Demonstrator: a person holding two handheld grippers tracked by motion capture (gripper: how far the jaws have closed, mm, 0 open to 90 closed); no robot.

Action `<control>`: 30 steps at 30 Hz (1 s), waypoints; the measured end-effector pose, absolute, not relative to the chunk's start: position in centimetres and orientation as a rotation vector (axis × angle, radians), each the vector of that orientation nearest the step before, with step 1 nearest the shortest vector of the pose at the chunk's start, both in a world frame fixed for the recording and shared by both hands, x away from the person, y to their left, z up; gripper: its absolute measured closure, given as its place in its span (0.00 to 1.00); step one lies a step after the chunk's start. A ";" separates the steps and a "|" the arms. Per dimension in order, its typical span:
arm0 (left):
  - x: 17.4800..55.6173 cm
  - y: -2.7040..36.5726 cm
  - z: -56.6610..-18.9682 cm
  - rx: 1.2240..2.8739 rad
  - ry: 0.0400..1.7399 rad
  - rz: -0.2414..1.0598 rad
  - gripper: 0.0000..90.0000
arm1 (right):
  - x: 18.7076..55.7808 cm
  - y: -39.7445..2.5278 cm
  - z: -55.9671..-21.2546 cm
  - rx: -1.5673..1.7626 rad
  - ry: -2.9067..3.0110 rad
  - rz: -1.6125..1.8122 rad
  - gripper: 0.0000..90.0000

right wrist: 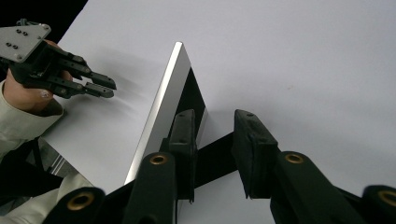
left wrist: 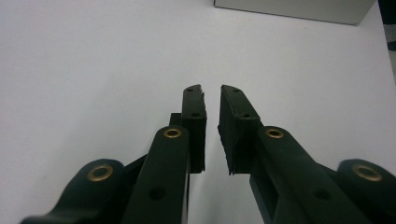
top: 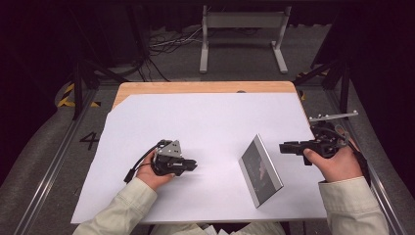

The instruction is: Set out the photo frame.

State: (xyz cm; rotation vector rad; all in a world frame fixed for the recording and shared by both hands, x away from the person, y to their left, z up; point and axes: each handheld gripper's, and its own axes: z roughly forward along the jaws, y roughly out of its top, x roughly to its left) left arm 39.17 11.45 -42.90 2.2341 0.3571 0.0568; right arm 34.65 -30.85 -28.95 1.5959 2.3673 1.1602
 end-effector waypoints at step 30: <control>39.4 11.4 -43.2 2.239 0.374 0.047 0.89 | 35.0 -28.6 -27.3 1.708 2.405 1.060 0.76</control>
